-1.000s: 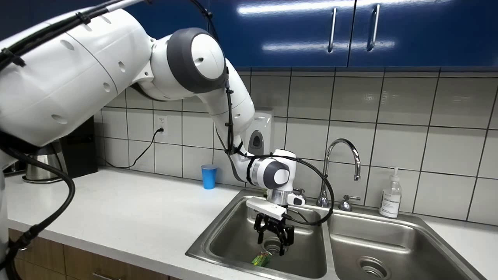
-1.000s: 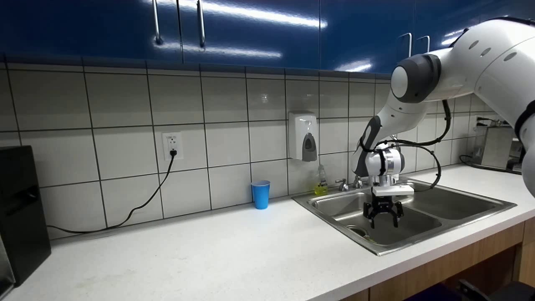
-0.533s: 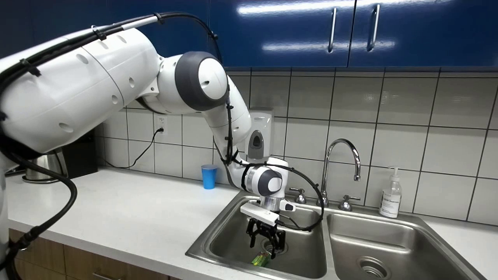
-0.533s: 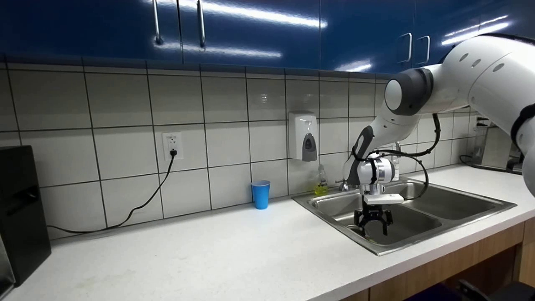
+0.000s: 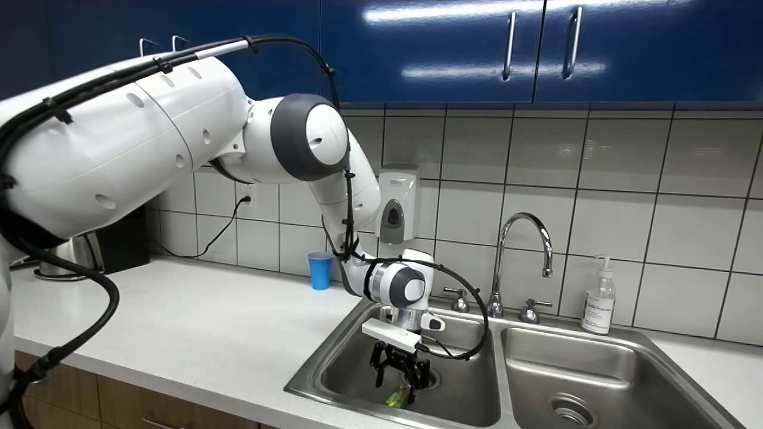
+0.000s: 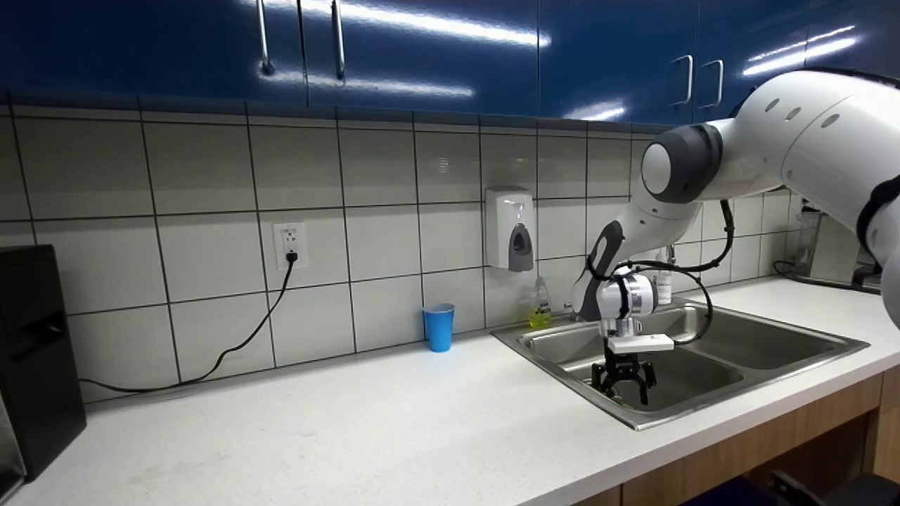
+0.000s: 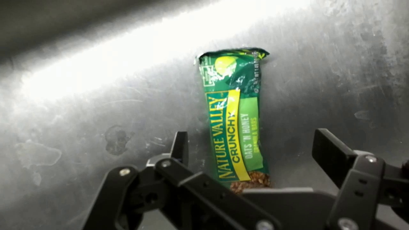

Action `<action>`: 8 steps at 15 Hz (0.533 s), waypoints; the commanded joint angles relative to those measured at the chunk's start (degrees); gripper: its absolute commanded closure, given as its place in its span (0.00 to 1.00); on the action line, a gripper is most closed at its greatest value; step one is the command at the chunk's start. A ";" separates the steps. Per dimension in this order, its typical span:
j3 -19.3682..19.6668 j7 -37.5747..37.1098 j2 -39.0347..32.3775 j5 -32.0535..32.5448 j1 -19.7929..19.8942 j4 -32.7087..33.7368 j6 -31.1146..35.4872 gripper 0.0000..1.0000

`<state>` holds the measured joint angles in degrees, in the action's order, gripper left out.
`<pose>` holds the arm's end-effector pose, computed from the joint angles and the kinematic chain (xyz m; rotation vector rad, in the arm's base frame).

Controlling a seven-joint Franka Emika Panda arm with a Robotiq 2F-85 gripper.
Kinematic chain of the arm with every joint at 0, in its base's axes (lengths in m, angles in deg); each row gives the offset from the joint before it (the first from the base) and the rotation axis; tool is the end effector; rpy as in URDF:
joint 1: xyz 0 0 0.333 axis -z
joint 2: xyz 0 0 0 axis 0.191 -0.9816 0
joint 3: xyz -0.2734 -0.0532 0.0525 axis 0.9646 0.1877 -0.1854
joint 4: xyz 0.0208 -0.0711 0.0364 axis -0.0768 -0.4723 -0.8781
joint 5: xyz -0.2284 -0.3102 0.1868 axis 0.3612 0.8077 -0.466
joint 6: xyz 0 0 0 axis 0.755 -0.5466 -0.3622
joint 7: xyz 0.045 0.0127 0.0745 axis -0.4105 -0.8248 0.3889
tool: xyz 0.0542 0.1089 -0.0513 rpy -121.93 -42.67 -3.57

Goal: Remove the chocolate bar from the sink

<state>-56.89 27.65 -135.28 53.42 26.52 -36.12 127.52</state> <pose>0.5947 -0.2379 -0.0253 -3.0700 0.4226 0.3529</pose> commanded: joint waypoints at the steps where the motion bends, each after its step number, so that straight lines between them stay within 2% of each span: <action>1: -0.07 0.01 -0.44 1.92 -0.21 0.95 -0.83 0.00; 8: -0.63 -0.88 -0.12 1.05 -0.33 -1.33 7.34 0.00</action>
<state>-56.92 27.58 -135.78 54.24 25.96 -36.31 131.27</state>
